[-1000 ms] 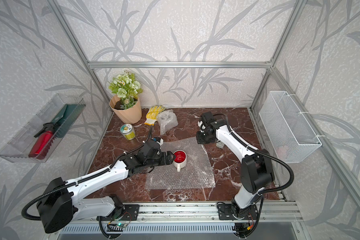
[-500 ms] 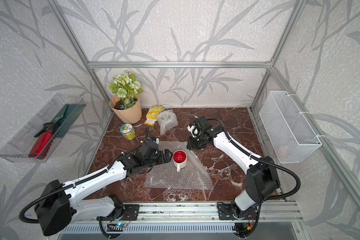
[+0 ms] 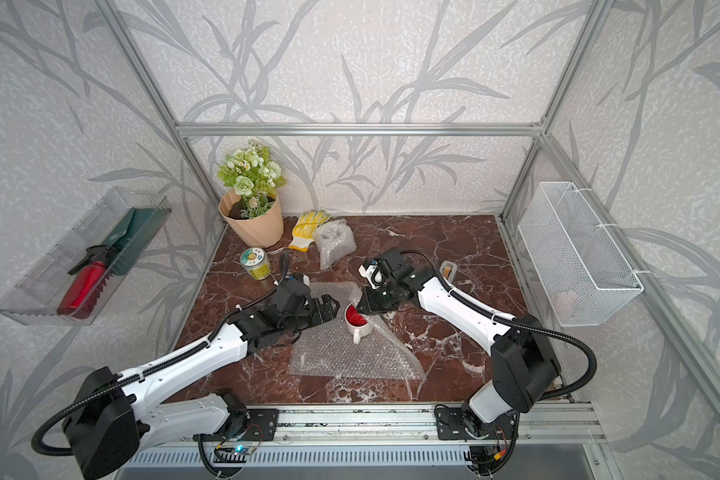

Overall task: Wrap mugs in bubble wrap
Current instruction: Wrap the mug in bubble wrap.

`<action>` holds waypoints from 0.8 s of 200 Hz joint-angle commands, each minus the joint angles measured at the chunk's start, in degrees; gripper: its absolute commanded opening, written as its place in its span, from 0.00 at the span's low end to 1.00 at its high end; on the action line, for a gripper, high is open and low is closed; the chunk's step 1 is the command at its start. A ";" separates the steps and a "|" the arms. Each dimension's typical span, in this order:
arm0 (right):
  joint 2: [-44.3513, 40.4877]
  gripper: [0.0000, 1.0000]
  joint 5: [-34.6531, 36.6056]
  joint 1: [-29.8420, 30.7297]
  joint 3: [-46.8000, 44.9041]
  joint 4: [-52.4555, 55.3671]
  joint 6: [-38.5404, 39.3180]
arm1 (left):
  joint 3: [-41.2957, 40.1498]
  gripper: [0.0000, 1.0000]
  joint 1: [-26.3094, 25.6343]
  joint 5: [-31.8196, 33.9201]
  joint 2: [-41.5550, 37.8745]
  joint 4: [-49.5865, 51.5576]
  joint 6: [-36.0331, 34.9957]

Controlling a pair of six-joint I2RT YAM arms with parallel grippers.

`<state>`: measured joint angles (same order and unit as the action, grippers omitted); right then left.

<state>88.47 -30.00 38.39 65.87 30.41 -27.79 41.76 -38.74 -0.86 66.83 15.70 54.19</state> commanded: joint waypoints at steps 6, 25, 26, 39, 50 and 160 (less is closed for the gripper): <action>1.10 0.11 -1.91 1.47 -2.64 -5.29 -1.46 | -0.35 0.99 1.17 1.83 -0.29 -1.69 3.33; 2.18 0.10 -1.06 2.29 -4.04 -7.33 -0.93 | 0.29 0.99 1.29 0.11 0.50 -4.21 1.12; 2.21 0.10 -1.04 2.30 -4.10 -7.49 -0.98 | 0.36 0.99 1.29 -0.09 0.59 -4.25 0.97; 2.77 0.10 -1.43 2.30 -5.43 -9.92 -1.54 | 1.17 0.99 1.30 -2.79 2.24 -5.44 -0.75; 3.35 0.10 -1.71 2.30 -6.08 -11.30 -1.88 | 1.71 0.99 1.21 -5.41 3.91 -6.38 -1.68; 5.04 0.12 -3.36 2.35 -7.95 -14.97 -2.90 | 2.88 0.99 1.21 -12.08 16.30 -12.86 -1.37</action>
<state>92.66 -31.57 40.40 58.19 16.36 -30.61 42.85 -37.58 -12.36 80.97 4.51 52.62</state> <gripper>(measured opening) 0.114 0.993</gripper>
